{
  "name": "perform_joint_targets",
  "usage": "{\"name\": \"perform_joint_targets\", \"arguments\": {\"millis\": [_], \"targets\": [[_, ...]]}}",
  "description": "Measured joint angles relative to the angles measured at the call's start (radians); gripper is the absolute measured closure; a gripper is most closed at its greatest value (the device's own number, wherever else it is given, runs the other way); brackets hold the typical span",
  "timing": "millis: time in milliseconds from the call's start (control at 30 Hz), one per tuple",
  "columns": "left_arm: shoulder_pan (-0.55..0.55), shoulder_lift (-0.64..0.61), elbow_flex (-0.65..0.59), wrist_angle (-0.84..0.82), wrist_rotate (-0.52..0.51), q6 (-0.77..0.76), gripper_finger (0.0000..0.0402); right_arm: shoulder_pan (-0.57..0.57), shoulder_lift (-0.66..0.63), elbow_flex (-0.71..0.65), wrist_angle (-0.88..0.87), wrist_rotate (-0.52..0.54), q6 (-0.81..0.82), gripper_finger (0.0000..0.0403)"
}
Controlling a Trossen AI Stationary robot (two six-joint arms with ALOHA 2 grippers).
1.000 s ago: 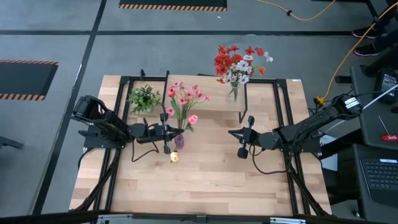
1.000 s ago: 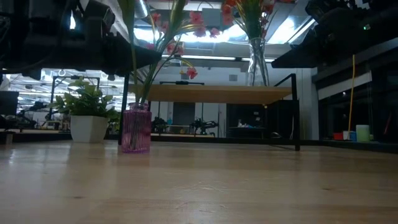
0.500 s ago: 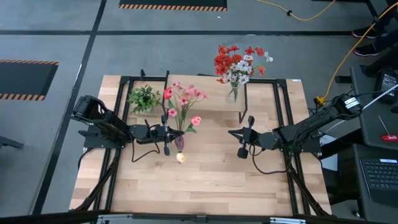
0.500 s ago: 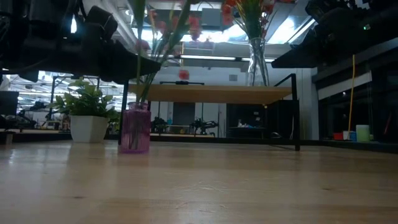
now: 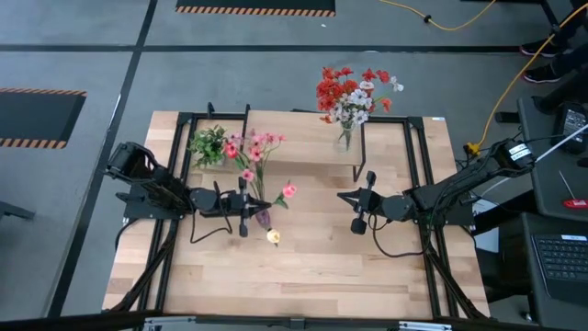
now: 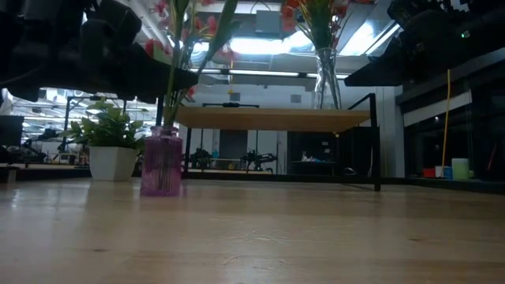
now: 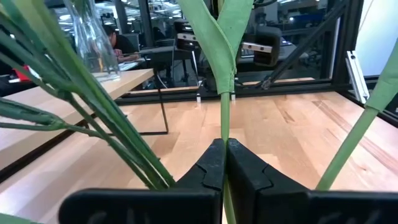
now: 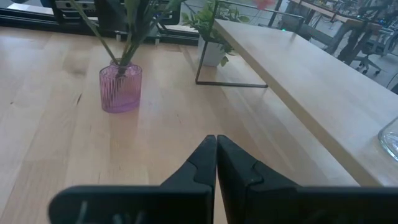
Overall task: Pick and place flowers into a vace then onto a shelf
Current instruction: Put the pink flower into the purple vase
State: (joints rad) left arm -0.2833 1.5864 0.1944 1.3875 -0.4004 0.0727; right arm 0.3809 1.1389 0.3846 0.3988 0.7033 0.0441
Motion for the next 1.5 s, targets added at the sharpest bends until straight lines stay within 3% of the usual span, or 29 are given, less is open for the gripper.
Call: {"name": "perform_joint_targets", "arguments": {"millis": [233, 600, 867, 1000, 1300, 1500], "targets": [[-0.023, 0.000, -0.001, -0.009, -0.012, 0.030, 0.0373, 0.000, 0.000, 0.000, 0.000, 0.000, 0.000, 0.0386], [-0.091, 0.000, -0.025, 0.005, -0.175, 0.053, 0.0325, 0.000, 0.000, 0.000, 0.000, 0.000, 0.000, 0.0386], [-0.135, 0.000, -0.025, 0.079, -0.226, 0.159, 0.0320, 0.000, 0.000, 0.000, -0.001, 0.000, 0.000, 0.0386], [-0.162, 0.000, -0.025, 0.082, -0.315, 0.164, 0.0319, 0.000, 0.000, 0.000, -0.001, 0.000, 0.000, 0.0386], [-0.244, 0.000, -0.025, 0.083, -0.350, 0.177, 0.0319, 0.000, 0.000, 0.000, -0.004, 0.000, 0.000, 0.0386], [-0.292, 0.000, -0.025, 0.083, -0.443, 0.177, 0.0319, 0.000, 0.000, 0.000, -0.004, 0.000, 0.001, 0.0386]]}}
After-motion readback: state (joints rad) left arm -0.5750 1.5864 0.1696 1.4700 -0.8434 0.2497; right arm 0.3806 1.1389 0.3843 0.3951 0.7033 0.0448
